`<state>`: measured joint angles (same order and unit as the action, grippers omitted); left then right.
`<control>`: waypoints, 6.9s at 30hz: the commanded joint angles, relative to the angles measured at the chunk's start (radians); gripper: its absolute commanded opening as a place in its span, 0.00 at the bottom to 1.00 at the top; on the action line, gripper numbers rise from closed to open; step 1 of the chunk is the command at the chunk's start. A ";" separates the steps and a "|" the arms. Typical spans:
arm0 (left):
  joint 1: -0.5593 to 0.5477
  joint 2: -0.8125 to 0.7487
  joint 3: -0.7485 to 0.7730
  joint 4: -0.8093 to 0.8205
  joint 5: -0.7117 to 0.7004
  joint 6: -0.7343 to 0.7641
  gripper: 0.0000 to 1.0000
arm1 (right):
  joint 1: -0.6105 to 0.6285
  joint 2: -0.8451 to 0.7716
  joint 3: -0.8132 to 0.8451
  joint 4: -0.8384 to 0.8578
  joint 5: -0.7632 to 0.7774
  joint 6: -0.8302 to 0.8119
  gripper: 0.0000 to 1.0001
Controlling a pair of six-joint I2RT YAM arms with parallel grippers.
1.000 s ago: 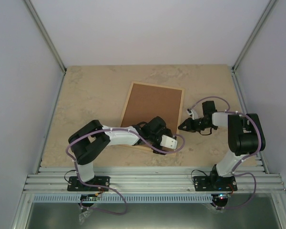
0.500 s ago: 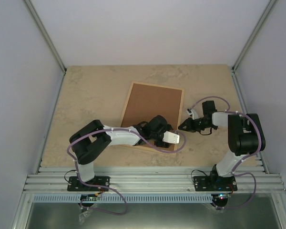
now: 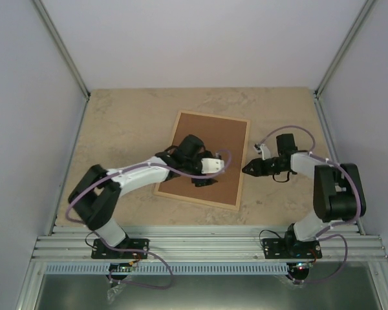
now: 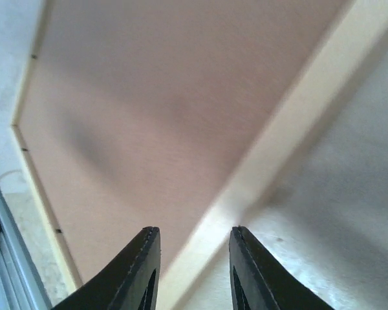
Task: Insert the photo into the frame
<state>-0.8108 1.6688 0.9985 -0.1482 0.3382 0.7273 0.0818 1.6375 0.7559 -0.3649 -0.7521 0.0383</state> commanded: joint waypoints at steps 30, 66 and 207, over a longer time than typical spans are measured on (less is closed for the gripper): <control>0.446 -0.348 -0.270 -0.498 0.042 0.389 0.59 | 0.554 0.508 0.452 -0.019 -0.122 -0.137 0.23; 0.326 -0.213 -0.265 -0.402 0.079 0.372 0.46 | 0.524 0.527 0.388 -0.003 -0.106 -0.132 0.22; 0.278 -0.171 -0.106 -0.522 -0.056 0.249 0.34 | 0.501 0.513 0.350 -0.005 -0.144 -0.153 0.23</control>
<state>-0.5339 1.5040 0.8722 -0.5961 0.2089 0.9646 0.5903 2.1075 1.1564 -0.2649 -1.0367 -0.0998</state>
